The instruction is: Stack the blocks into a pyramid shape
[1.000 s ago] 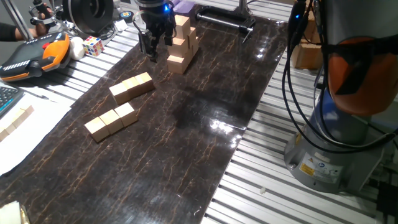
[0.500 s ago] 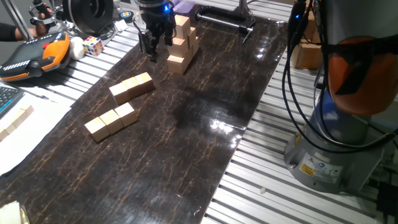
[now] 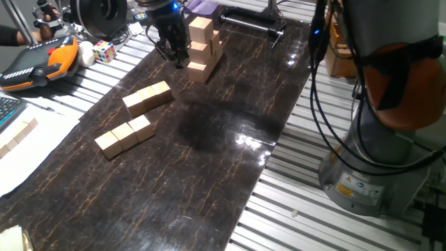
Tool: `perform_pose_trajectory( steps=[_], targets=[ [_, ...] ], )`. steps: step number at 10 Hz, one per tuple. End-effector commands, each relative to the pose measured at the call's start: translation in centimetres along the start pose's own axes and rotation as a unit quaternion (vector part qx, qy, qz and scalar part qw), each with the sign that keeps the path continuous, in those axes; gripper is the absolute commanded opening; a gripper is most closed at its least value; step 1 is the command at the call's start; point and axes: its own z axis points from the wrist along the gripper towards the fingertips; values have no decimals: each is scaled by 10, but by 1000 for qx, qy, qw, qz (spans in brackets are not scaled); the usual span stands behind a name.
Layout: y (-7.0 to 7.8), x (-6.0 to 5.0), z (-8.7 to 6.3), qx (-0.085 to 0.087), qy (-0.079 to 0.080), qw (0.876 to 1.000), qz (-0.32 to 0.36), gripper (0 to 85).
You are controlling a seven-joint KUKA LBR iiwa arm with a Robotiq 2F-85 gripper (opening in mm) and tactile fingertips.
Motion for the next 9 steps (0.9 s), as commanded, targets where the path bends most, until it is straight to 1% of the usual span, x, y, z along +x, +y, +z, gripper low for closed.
perform_pose_trajectory(
  steps=[1, 3, 7, 9],
  targets=[
    [0, 0, 0, 13, 42, 998, -52, 7],
    [0, 1, 0, 13, 37, 998, -56, 7],
    [1, 1, 0, 13, 37, 998, -55, 7],
    [1, 1, 0, 13, 34, 998, -49, 7]
  ],
)
